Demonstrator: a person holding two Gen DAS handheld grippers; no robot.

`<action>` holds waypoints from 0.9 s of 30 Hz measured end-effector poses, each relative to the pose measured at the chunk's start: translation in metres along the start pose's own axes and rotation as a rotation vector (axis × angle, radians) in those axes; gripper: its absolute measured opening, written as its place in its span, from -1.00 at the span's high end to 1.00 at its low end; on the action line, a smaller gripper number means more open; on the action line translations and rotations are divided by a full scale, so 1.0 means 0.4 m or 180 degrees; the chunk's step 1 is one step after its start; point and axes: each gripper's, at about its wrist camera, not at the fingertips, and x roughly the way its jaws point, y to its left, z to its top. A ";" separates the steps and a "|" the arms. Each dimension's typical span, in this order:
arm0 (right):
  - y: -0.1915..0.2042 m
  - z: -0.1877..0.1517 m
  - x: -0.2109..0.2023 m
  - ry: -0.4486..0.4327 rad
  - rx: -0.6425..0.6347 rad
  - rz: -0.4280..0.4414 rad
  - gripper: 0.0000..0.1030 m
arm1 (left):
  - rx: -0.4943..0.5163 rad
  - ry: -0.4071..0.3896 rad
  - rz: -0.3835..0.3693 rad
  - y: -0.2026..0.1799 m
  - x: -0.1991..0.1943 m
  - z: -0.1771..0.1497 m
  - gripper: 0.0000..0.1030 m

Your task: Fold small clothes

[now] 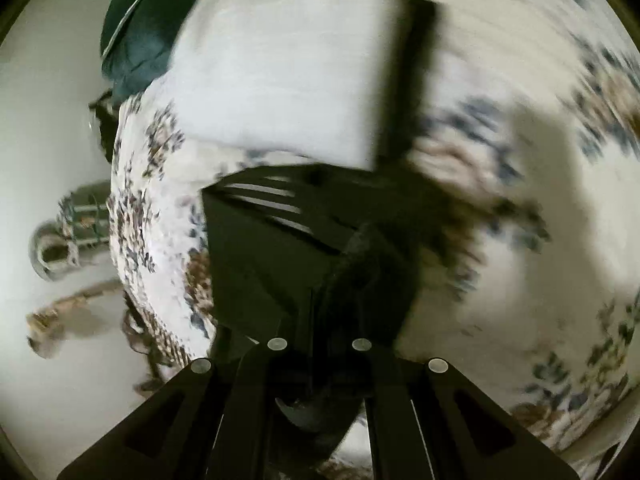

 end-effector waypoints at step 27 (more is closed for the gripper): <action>0.327 -0.149 0.358 0.0064 -0.0048 -0.0073 -0.34 | -0.0584 0.0510 -0.0075 0.500 0.095 0.142 -0.08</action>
